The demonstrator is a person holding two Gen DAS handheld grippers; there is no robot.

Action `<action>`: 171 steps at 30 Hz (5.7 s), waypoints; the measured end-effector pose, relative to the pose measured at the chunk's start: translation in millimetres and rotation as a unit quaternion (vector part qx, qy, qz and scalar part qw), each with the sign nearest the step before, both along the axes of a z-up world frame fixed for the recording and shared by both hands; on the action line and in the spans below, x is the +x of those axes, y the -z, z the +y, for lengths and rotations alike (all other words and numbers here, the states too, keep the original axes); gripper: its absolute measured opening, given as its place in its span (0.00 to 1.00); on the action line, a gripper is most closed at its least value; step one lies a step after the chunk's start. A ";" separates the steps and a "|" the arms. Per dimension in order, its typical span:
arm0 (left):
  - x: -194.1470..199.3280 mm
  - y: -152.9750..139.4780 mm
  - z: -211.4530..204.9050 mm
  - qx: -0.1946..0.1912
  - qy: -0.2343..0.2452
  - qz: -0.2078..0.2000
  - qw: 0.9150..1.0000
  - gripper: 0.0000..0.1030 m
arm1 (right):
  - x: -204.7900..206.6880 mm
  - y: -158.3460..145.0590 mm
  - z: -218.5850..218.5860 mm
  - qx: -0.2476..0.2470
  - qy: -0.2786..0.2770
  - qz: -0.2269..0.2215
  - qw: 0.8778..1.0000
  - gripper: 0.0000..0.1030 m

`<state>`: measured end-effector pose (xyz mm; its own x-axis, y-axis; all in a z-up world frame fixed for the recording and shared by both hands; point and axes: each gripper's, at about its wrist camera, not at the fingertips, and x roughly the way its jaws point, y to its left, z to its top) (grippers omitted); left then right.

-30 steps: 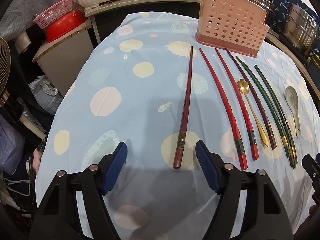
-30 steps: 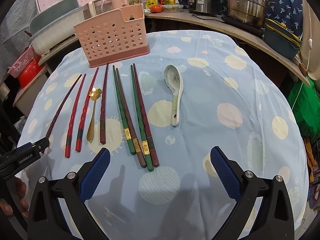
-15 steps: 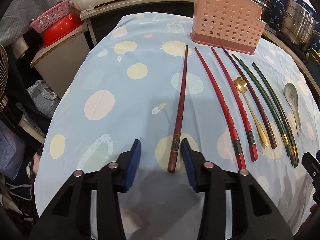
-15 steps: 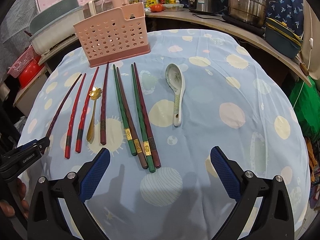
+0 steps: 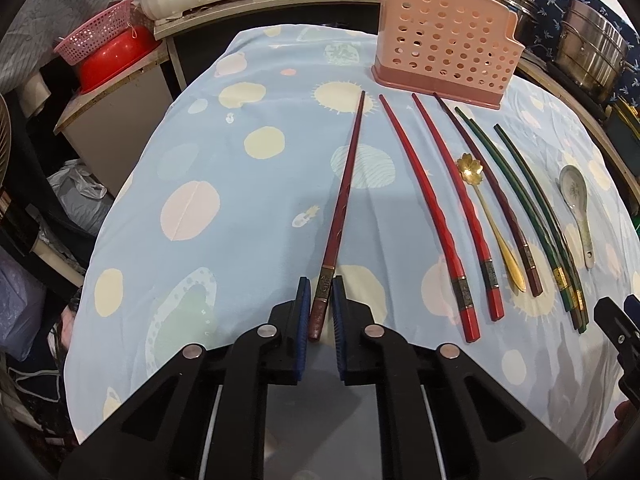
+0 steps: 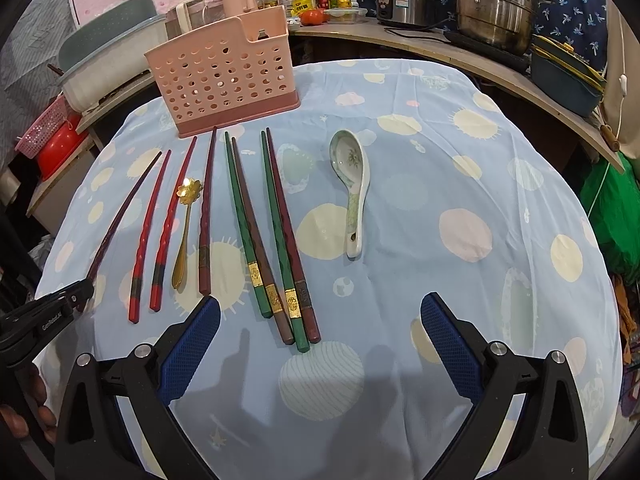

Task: Organize utensils
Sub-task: 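Close left tool on the dark red chopstick while right tool grasps the white ceramic spoon, then lift the chopstick and spoon and carry both above the pink holder, then open left tool dropping the chopstick while right tool drops the spoon into the holder, then move both open tools back down toward the remaining chopsticks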

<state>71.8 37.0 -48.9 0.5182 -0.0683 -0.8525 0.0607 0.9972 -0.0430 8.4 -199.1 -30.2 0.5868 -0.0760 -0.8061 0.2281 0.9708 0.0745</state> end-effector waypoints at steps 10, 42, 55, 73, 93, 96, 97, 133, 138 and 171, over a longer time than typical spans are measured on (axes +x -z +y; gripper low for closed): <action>-3.7 -14.5 -5.0 -0.009 0.007 -0.012 1.000 0.08 | 18.5 -1.3 -27.6 -0.006 0.026 -0.014 1.000 0.84; -15.7 -29.9 5.6 -0.023 0.000 -0.019 1.000 0.06 | 26.9 0.9 -48.8 0.073 0.012 -0.036 0.997 0.06; -33.3 -53.3 8.9 -0.036 0.005 -0.041 0.998 0.04 | -2.0 -32.2 -48.0 0.079 0.014 -0.070 0.994 0.06; -12.3 1.5 10.0 -0.041 0.014 -0.014 0.999 0.07 | -9.0 -29.8 -42.0 0.081 0.010 -0.067 0.994 0.06; -29.4 -119.7 1.2 -0.075 0.036 -0.106 0.991 0.07 | -3.9 -85.2 -54.3 0.073 0.013 -0.116 0.990 0.06; -20.7 -145.2 -5.0 -0.077 0.043 -0.127 0.988 0.07 | 4.0 -101.0 -56.4 0.069 0.009 -0.128 0.989 0.06; -17.0 -155.1 -7.9 -0.075 0.045 -0.136 0.987 0.07 | 7.6 -105.8 -57.2 0.069 0.007 -0.131 0.989 0.06; 179.5 -286.6 -72.6 -0.082 0.054 -0.284 0.954 0.07 | 247.6 -156.0 -41.0 0.087 -0.036 -0.166 0.982 0.06; 199.4 -251.2 -70.7 -0.080 0.048 -0.253 0.963 0.07 | 261.3 -128.6 -40.3 0.083 -0.035 -0.137 0.987 0.07; 66.4 -120.3 -45.8 -0.046 0.023 -0.113 0.992 0.51 | 83.7 -81.6 -29.5 0.053 -0.009 -0.101 0.993 0.54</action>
